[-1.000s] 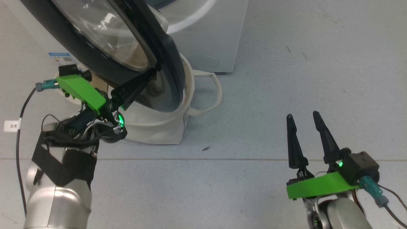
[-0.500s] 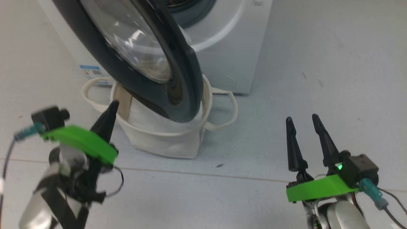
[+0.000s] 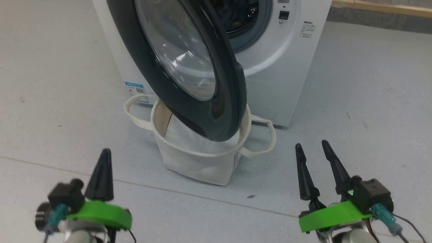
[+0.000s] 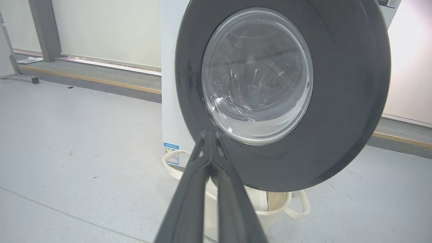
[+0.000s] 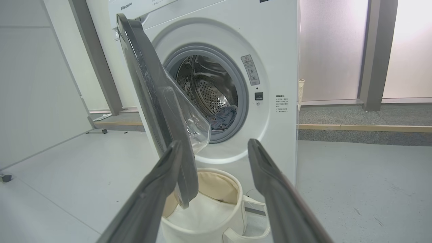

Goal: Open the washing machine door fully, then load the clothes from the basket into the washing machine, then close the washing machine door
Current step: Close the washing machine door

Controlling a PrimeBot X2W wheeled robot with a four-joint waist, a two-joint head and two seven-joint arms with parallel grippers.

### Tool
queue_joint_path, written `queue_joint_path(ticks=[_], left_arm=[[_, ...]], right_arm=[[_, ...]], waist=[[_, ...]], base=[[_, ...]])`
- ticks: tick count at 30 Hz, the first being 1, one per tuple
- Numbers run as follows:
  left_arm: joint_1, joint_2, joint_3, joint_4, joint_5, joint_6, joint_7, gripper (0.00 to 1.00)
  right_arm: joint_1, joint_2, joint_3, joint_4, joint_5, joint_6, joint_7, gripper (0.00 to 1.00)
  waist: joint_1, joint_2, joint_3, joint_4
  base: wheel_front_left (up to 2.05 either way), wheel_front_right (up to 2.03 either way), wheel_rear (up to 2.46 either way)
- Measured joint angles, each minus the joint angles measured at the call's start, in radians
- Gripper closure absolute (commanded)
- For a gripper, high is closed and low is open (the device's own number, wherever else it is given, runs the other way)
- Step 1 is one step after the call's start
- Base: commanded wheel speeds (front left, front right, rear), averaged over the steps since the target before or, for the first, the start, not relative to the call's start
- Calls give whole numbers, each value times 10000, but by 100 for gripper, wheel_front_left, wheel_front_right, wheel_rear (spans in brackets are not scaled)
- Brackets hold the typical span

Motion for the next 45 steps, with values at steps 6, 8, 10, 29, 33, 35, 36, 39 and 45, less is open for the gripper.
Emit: queue_joint_path(ticks=[6, 8, 10, 29, 33, 35, 36, 39, 45], left_arm=[[1101, -545, 290, -282, 1089, -105, 0, 0], [1242, -725, 523, -470, 1363, -219, 0, 0], [1239, -844, 702, -531, 1580, -380, 0, 0], [1245, -1377, 1225, -523, 2894, -1072, 0, 0], [1244, -1440, 1266, -476, 3003, -1160, 0, 0], [1244, -1467, 1267, -445, 3058, -1168, 0, 0], [1244, -1473, 1275, -418, 3097, -1231, 0, 0], [1244, -1488, 1313, -301, 3124, -1252, 0, 0], [1243, -1519, 1346, -82, 3317, -1239, 0, 0]], right_arm=[[268, 0, -4, 169, 2, 0, 0, 0], [330, 2, -4, 242, 10, 0, 0, 0], [328, 2, 2, 278, 17, 0, 0, 0], [326, 4, 15, 382, 104, 0, 0, 0], [326, 4, 15, 399, 192, 0, 0, 0], [327, 4, 67, 522, 169, 0, 0, 0], [327, 4, 84, 545, 155, 0, 0, 0], [317, 6, 0, 483, 42, 0, 0, 0], [137, 4, 234, 476, -90, 0, 0, 0]], waist=[[0, 0, -227, 141], [0, 0, -261, 193], [0, 0, -282, 238], [0, 0, -221, 347], [0, 0, -246, 404], [0, 0, -268, 451], [0, 0, -275, 475], [0, 0, -293, 553], [0, 0, -276, 745]], base=[[0, 0, 0], [0, 0, 0], [0, 0, 0], [0, 0, 0], [0, 0, 0], [0, 0, 0], [0, 0, 0], [0, 0, 0], [0, 0, 0]])
